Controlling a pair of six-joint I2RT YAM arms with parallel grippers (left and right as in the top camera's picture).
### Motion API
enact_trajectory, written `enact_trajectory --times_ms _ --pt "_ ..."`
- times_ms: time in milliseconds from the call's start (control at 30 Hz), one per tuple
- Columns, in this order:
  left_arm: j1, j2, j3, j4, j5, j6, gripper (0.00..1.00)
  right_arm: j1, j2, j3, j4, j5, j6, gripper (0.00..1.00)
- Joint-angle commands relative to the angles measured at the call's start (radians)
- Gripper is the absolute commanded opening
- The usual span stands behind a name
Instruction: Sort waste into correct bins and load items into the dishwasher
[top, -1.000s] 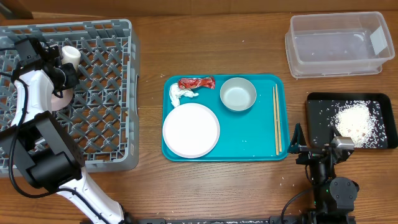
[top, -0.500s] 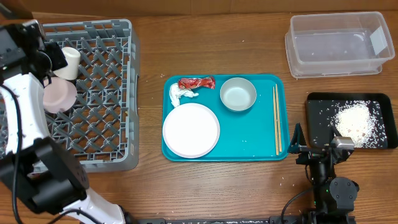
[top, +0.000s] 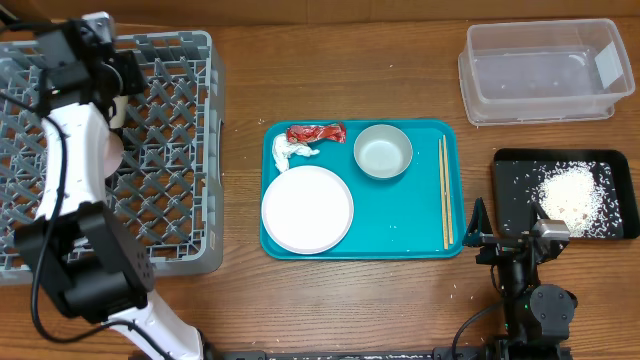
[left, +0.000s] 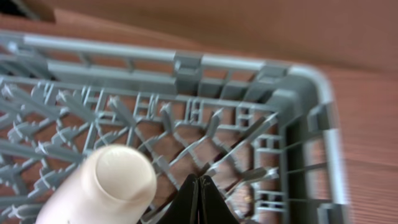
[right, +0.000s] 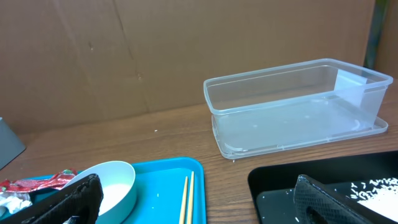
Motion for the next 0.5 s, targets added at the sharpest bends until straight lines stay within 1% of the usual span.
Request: enact_trajectory --times_ms 0,133,467 --pt "0.002 0.061 0.006 -0.008 -0.158 0.041 0.04 0.003 -0.008 -0.011 0.006 -0.004 -0.006 1.00" --pt "0.008 0.089 0.006 -0.011 -0.198 0.048 0.04 0.003 -0.008 -0.011 0.006 -0.004 -0.006 1.00" --pt "0.015 0.090 0.006 -0.007 -0.277 0.047 0.04 0.003 -0.008 -0.011 0.005 -0.004 -0.006 1.00"
